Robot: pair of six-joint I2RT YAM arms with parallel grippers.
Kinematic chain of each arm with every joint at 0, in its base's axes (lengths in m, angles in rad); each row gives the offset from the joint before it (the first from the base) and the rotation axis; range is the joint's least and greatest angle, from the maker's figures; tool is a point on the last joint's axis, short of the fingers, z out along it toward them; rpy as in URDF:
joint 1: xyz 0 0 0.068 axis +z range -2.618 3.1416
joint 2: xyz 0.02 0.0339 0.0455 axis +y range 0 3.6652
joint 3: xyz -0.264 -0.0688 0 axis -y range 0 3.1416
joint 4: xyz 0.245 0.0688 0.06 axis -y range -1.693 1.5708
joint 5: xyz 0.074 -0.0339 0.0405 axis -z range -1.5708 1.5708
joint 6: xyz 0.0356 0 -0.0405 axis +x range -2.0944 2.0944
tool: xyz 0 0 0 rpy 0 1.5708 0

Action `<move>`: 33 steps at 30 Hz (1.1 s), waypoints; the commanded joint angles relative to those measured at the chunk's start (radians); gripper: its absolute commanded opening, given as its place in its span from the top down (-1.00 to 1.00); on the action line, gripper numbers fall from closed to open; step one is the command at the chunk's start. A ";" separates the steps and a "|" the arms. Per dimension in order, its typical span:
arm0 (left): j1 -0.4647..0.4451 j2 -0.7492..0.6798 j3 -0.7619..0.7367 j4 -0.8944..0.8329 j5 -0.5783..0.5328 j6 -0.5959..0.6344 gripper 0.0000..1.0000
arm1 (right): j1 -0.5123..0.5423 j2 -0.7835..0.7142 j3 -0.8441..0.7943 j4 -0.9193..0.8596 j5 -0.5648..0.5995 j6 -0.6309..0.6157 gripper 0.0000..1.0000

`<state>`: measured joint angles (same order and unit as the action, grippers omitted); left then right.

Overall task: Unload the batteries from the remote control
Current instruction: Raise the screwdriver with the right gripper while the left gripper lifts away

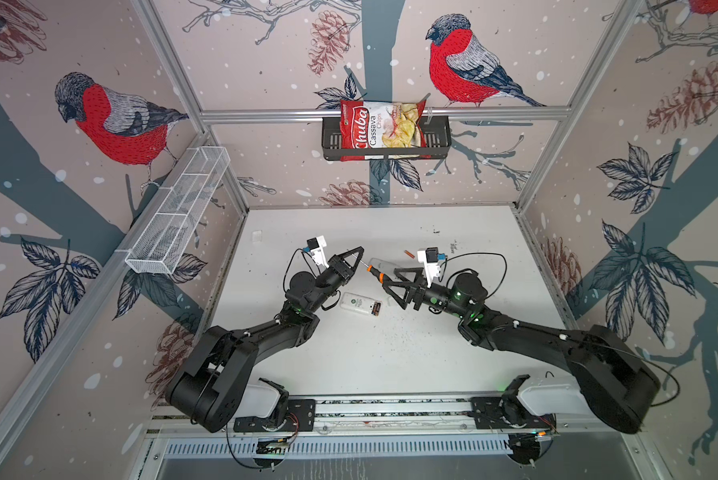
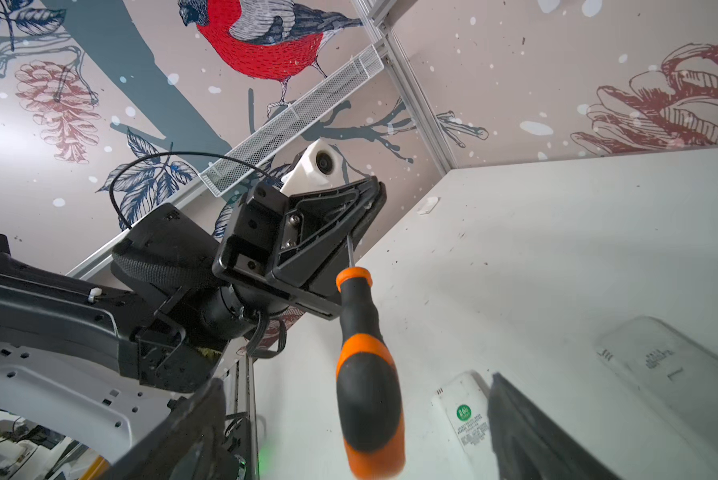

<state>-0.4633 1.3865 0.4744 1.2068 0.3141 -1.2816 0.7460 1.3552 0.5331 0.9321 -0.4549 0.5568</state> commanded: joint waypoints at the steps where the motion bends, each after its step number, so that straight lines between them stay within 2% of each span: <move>1: -0.004 0.028 0.010 0.157 0.000 -0.046 1.00 | -0.001 0.052 0.037 0.098 -0.038 0.035 -0.93; 5: -0.013 0.045 0.026 0.166 0.006 -0.044 1.00 | -0.005 0.118 0.076 0.146 -0.064 0.061 -0.85; 18: -0.025 0.042 0.027 0.175 -0.033 -0.009 1.00 | -0.002 0.269 0.183 0.246 -0.125 0.158 -0.42; 33: -0.032 0.075 -0.001 0.211 -0.050 -0.002 1.00 | -0.010 0.289 0.190 0.300 -0.088 0.202 0.18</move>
<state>-0.4900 1.4555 0.4797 1.3716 0.2520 -1.3033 0.7380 1.6409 0.7197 1.1587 -0.5560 0.7368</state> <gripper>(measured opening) 0.053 0.432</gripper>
